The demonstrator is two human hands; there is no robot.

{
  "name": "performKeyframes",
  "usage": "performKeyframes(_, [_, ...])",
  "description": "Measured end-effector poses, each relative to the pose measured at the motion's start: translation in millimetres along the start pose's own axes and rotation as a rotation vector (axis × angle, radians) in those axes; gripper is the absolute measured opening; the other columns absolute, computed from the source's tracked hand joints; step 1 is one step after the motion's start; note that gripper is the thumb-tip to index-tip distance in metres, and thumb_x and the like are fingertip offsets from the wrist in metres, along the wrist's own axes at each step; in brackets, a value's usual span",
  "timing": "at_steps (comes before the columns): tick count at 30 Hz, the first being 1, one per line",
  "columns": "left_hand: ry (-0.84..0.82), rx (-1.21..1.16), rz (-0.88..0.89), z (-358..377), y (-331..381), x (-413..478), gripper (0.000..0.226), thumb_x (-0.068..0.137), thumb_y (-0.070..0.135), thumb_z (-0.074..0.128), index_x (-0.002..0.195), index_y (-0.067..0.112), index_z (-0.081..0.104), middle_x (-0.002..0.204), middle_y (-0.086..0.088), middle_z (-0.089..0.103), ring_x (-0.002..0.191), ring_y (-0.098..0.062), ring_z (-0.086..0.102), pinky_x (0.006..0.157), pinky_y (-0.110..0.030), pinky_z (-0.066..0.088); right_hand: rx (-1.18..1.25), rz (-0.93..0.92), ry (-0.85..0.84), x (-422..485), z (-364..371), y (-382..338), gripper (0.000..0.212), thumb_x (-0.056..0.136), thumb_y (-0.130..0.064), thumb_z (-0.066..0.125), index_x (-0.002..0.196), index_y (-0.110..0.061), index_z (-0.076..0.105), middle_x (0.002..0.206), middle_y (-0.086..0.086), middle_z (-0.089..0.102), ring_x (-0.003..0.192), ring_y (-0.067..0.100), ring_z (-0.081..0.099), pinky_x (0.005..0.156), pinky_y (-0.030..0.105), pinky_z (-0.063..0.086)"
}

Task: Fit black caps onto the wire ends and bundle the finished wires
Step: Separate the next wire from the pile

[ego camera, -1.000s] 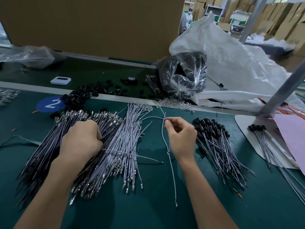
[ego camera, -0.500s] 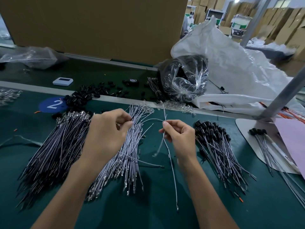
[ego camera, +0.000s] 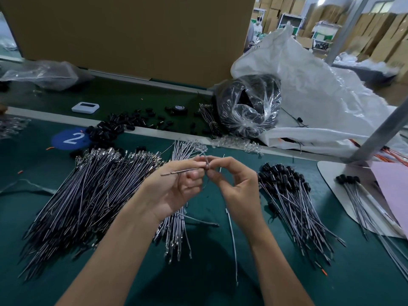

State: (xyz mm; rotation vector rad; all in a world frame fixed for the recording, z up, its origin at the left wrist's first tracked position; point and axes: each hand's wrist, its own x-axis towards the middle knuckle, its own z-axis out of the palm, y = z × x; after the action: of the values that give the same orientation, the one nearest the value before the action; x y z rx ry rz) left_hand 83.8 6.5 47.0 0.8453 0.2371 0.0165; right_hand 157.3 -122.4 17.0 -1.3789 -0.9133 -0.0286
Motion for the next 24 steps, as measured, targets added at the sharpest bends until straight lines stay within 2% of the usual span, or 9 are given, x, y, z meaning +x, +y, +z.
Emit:
performKeyframes(4, [-0.02, -0.2, -0.058, -1.4, -3.6, 2.2, 0.005, 0.077, 0.005, 0.05, 0.074, 0.006, 0.054, 0.052, 0.003, 0.042, 0.037, -0.002, 0.032, 0.034, -0.012, 0.023, -0.061, 0.046, -0.013, -0.9, 3.3, 3.8, 0.024, 0.082, 0.0, 0.066, 0.084, -0.024, 0.066, 0.081, -0.008, 0.07, 0.08, 0.014, 0.068, 0.077, 0.024, 0.052])
performKeyframes(6, [-0.004, -0.145, -0.026, -2.4, -5.4, 4.0, 0.002, 0.081, 0.007, 0.051, 0.08, 0.006, 0.053, 0.054, 0.002, 0.046, 0.038, -0.003, 0.035, 0.034, -0.012, 0.026, -0.074, 0.06, 0.05, -1.3, 3.5, 5.5, 0.024, 0.083, 0.001, 0.067, 0.083, -0.024, 0.067, 0.076, -0.007, 0.07, 0.069, 0.014, 0.068, 0.068, 0.024, 0.053])
performKeyframes(8, [0.066, 0.006, 0.084, -4.8, -5.9, 7.5, 0.011, 0.089, 0.007, 0.05, 0.096, 0.004, 0.058, 0.06, 0.001, 0.056, 0.043, -0.004, 0.042, 0.037, -0.013, 0.034, -0.107, 0.079, 0.124, -0.6, 1.6, 7.4, 0.023, 0.083, 0.001, 0.07, 0.082, -0.022, 0.068, 0.073, -0.004, 0.071, 0.061, 0.015, 0.066, 0.063, 0.024, 0.053])
performKeyframes(10, [0.141, 0.122, 0.226, -6.5, -4.2, 9.5, 0.021, 0.09, 0.006, 0.052, 0.103, 0.006, 0.067, 0.07, 0.001, 0.063, 0.049, -0.006, 0.048, 0.041, -0.015, 0.039, -0.133, 0.108, 0.157, 0.4, -0.3, 9.5, 0.023, 0.082, 0.001, 0.072, 0.081, -0.022, 0.069, 0.072, -0.002, 0.071, 0.059, 0.014, 0.066, 0.062, 0.023, 0.052])
performKeyframes(15, [0.24, 0.221, 0.461, -8.0, -7.3, 11.6, 0.015, 0.072, 0.019, 0.072, 0.085, 0.018, 0.079, 0.089, 0.001, 0.071, 0.06, -0.009, 0.055, 0.046, -0.018, 0.045, -0.213, 0.161, 0.154, 0.3, -0.8, 13.8, 0.024, 0.082, 0.0, 0.073, 0.078, -0.023, 0.069, 0.07, 0.001, 0.071, 0.056, 0.014, 0.065, 0.06, 0.023, 0.053])
performKeyframes(17, [0.288, 0.252, 0.5, -8.2, -11.2, 12.3, 0.012, 0.071, 0.02, 0.072, 0.08, 0.02, 0.08, 0.089, 0.0, 0.074, 0.061, -0.01, 0.058, 0.048, -0.019, 0.048, -0.226, 0.173, 0.147, -0.2, -0.2, 14.2, 0.02, 0.082, -0.002, 0.074, 0.078, -0.022, 0.07, 0.07, 0.0, 0.072, 0.057, 0.015, 0.067, 0.061, 0.024, 0.055])
performKeyframes(21, [0.294, 0.259, 0.481, -5.7, -18.9, 14.1, 0.019, 0.069, 0.017, 0.072, 0.087, 0.011, 0.077, 0.079, -0.003, 0.075, 0.062, -0.01, 0.065, 0.051, -0.018, 0.052, -0.189, 0.205, 0.137, -1.3, 0.9, 12.9, 0.014, 0.085, -0.005, 0.072, 0.082, -0.018, 0.072, 0.074, -0.001, 0.073, 0.063, 0.017, 0.07, 0.065, 0.033, 0.06])
performKeyframes(24, [0.291, 0.275, 0.492, -4.6, -22.0, 16.8, 0.015, 0.071, 0.013, 0.073, 0.086, 0.011, 0.076, 0.079, -0.003, 0.076, 0.063, -0.011, 0.066, 0.053, -0.019, 0.053, -0.227, 0.206, 0.133, -1.5, 2.0, 13.4, 0.011, 0.085, -0.004, 0.072, 0.084, -0.015, 0.072, 0.073, -0.002, 0.073, 0.061, 0.017, 0.069, 0.064, 0.032, 0.06])
